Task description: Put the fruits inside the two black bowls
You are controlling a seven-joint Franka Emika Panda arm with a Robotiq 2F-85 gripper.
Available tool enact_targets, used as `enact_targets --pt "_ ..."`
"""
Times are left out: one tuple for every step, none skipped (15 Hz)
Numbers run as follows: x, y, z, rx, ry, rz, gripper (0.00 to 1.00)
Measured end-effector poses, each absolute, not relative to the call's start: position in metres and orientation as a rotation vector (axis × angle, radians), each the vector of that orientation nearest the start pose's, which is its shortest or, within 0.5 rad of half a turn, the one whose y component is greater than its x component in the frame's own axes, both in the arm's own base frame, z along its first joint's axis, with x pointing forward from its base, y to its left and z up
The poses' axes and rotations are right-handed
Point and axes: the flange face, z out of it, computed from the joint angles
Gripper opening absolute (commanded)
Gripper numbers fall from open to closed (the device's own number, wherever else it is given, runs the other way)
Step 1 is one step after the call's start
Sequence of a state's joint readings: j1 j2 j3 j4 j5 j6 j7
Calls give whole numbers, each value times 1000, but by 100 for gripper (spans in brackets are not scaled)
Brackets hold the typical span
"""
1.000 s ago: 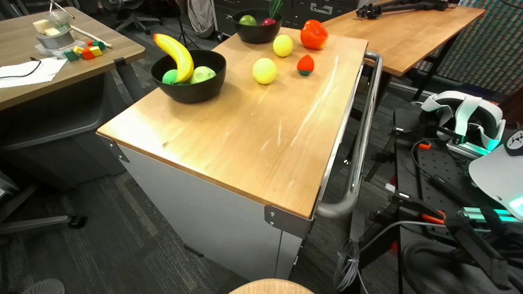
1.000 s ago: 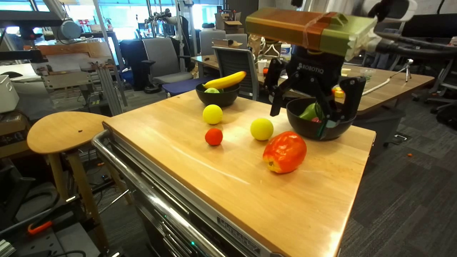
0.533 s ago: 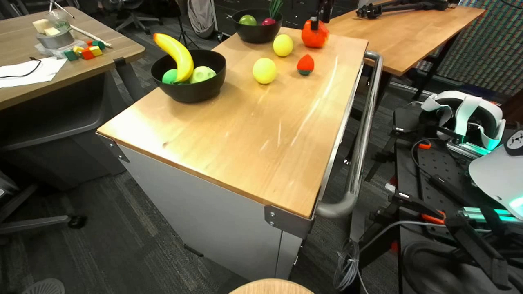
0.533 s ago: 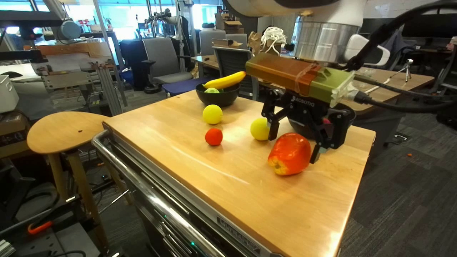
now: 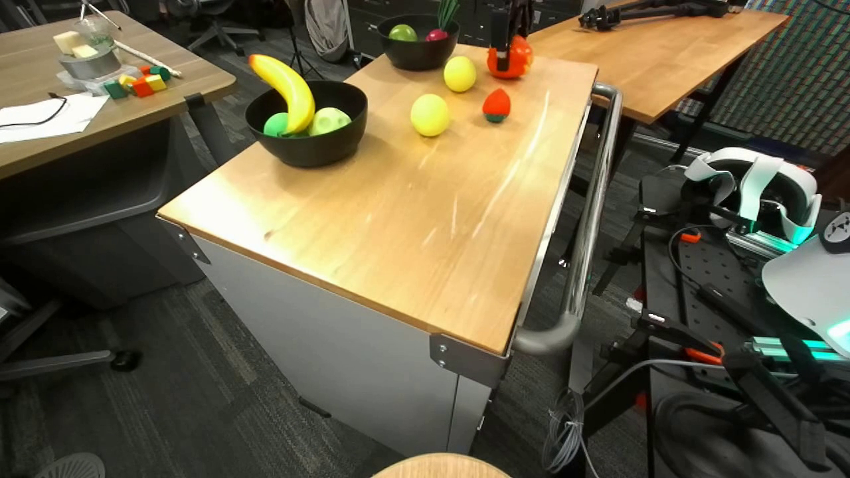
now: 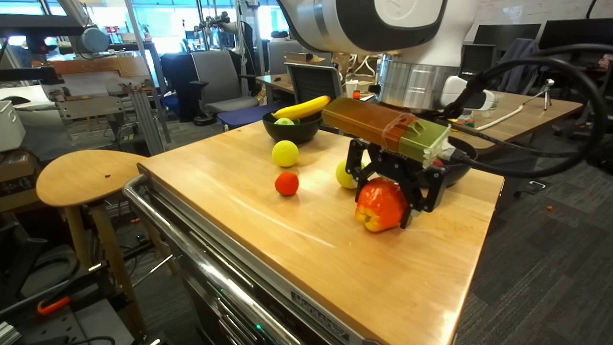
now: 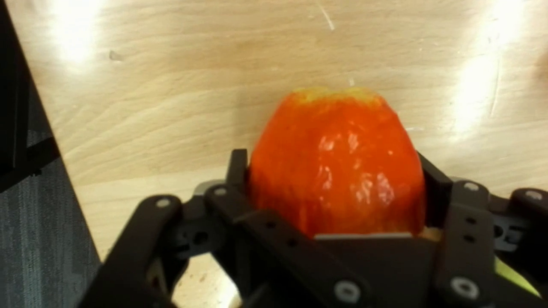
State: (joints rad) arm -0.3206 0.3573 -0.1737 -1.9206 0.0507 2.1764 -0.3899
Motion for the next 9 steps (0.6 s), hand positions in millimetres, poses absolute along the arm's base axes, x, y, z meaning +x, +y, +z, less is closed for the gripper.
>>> enact_targets --pt "541 -284 302 -3111 198 145 59" --pt "542 -284 304 -3112 198 139 59" --pt "542 -284 309 -3114 195 131 59" --pt "544 -282 319 -3107 187 111 59" --pt "546 -279 336 -3090 176 74 59" --pt "549 -275 359 -3061 169 12 59" --pt "551 -271 386 -3027 170 -62 59" --pt "554 -268 414 -2990 175 -137 59" --pt "556 -267 443 -2954 182 -212 59"
